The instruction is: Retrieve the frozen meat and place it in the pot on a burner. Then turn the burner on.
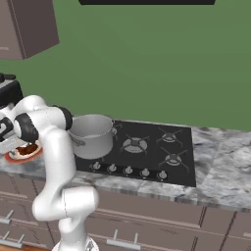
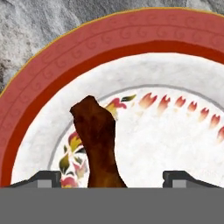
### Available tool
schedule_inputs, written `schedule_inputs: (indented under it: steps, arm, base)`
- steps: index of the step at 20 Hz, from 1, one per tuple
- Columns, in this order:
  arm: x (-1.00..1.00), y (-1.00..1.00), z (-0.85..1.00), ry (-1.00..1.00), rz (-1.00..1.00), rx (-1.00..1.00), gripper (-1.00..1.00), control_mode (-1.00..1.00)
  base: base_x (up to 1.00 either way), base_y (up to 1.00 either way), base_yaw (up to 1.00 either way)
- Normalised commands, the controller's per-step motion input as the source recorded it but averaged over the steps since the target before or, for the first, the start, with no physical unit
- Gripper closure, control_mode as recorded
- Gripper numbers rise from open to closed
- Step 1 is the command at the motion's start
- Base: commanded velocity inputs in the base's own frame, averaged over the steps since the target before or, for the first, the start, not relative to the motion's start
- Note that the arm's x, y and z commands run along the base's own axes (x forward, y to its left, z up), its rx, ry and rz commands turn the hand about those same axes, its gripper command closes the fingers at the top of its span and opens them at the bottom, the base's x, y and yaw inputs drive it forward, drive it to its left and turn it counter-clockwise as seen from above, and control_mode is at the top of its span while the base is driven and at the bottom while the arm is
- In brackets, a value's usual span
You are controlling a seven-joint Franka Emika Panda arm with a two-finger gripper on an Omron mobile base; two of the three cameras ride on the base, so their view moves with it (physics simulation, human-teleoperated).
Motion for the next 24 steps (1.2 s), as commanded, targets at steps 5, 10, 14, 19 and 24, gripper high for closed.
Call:
schedule_inputs:
  steps: [5,10,14,19,24]
  arm:
    - [0.0,-0.04,-0.02,0.0,0.0,0.0,1.0,-1.0]
    - [0.02,-0.1,-0.01,0.01,0.0,0.0,1.0,-1.0]
    - [0.0,-0.22,0.19,0.03,-0.04,0.0,1.0,-1.0]
    - [-0.17,-0.35,0.46,0.0,0.0,0.0,1.0,-1.0]
    - [-0.58,-0.38,0.49,-0.07,0.0,0.03,1.0,-1.0]
  base:
    - [0.0,0.0,0.0]
    - [0.0,0.0,0.0]
    - [0.0,0.0,0.0]
    - [0.0,0.0,0.0]
    - [0.0,0.0,0.0]
